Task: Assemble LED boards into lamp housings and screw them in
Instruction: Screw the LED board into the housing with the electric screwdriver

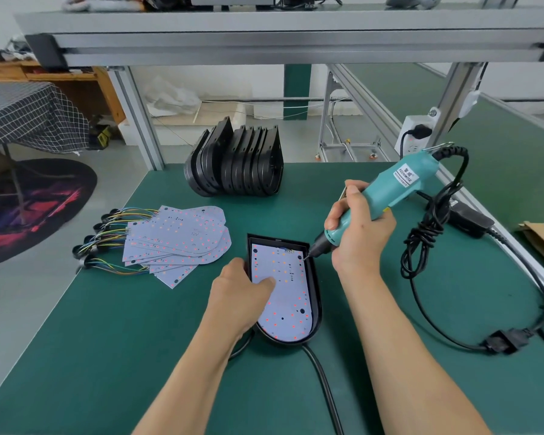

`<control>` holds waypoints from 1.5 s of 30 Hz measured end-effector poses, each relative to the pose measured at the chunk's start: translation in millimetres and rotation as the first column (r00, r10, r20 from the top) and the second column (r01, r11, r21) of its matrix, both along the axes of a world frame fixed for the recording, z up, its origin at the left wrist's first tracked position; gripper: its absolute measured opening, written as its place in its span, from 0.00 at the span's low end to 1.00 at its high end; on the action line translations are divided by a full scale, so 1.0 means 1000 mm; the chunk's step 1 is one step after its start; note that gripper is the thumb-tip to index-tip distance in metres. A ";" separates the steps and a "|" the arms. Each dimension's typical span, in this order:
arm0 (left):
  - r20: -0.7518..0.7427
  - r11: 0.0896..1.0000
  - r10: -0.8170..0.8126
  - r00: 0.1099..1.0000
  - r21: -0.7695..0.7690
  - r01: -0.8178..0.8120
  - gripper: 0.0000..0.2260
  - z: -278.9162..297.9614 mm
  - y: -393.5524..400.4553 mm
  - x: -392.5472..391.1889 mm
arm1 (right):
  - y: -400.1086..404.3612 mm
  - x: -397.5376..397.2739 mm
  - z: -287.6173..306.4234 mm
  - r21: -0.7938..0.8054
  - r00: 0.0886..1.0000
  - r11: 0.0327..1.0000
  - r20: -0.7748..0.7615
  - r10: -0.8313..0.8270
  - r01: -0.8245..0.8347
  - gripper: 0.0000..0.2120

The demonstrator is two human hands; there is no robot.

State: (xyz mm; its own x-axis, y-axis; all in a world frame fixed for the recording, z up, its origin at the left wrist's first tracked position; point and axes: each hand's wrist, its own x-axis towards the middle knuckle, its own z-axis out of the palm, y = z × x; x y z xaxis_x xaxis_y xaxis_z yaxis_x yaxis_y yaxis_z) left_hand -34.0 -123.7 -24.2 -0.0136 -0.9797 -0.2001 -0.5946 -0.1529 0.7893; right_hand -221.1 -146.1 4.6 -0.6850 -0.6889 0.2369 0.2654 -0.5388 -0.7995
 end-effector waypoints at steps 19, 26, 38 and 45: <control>0.008 1.000 0.011 1.000 -0.019 -0.011 0.09 0.001 0.002 -0.002 | 0.002 0.006 0.002 0.041 0.999 0.999 -0.051 -0.014 0.016 0.03; 0.017 1.000 0.017 1.000 -0.021 -0.017 0.09 0.002 0.002 -0.003 | 0.006 0.009 0.004 0.034 0.997 0.999 -0.075 -0.016 0.018 0.06; 0.039 1.000 0.015 0.999 -0.026 -0.014 0.09 0.005 0.002 -0.005 | 0.007 0.011 0.004 0.026 0.995 1.000 -0.097 0.001 0.001 0.09; 0.056 0.999 0.016 0.998 -0.035 -0.014 0.09 0.005 0.002 -0.006 | 0.008 0.013 0.004 0.034 0.993 0.999 -0.116 0.022 -0.018 0.10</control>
State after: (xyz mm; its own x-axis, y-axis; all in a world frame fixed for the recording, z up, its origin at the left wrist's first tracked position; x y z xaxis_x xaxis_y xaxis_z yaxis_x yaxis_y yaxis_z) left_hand -39.9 -121.4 -19.4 0.0117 -0.9860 -0.1661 -0.6359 -0.1355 0.7597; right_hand -208.1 -137.6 9.0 -0.6399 -0.7111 0.2912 0.1802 -0.5072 -0.8428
